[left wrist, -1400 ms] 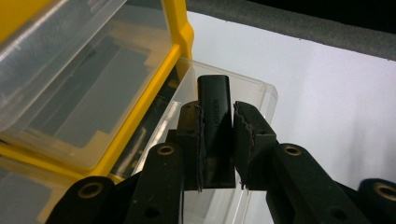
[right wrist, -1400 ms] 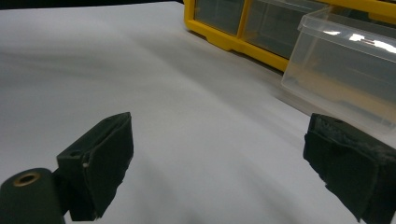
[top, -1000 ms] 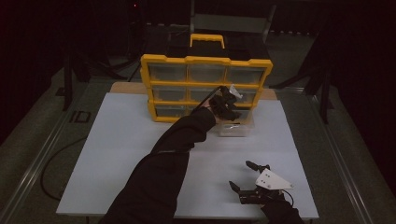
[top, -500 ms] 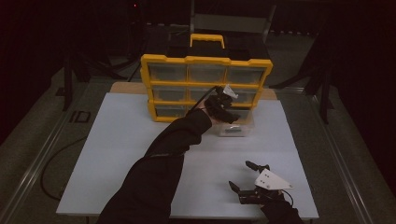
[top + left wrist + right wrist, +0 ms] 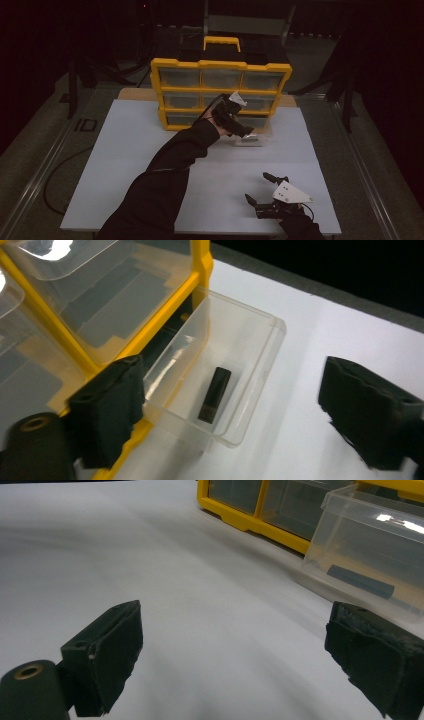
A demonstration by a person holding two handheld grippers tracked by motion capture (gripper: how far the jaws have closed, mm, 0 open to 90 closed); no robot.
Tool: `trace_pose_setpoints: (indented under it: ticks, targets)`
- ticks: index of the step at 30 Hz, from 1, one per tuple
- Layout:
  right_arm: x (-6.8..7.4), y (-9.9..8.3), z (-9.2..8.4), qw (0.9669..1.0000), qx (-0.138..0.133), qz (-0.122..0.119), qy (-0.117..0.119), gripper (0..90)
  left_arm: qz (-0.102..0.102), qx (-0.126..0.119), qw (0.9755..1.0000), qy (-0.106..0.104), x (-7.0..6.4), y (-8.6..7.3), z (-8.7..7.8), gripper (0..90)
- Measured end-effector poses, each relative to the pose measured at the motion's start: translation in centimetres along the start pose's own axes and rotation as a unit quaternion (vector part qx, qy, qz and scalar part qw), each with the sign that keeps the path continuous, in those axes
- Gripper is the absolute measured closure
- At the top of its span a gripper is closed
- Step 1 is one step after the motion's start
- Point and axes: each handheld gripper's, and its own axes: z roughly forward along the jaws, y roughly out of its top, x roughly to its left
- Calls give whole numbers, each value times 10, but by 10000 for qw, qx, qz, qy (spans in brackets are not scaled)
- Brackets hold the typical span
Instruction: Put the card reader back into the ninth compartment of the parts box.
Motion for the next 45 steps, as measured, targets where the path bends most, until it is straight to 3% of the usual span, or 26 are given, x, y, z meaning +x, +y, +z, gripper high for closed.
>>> trace_pose_setpoints:
  ticks: [7,11,21,27,34,45]
  targets:
    - [0,0,0,10000,-1,-5,-11,87,-10,18,10000,-94,0,-4,-4,5]
    - [0,0,-1,10000,-11,-7,-16,87,68,4,9998,-213,0,-5,-7,4]
    - [0,0,-1,10000,-22,-11,-28,87,79,-103,9998,-154,1,-16,-18,3]
    - [0,0,-1,10000,-9,0,-41,87,29,-45,9997,-221,5,-27,-29,3]
    - [0,0,-1,10000,13,-4,-43,87,103,-102,9996,-231,10,-43,-39,4]
    - [0,0,0,10000,27,1,-49,87,-36,-192,9993,-321,16,-70,-56,4]
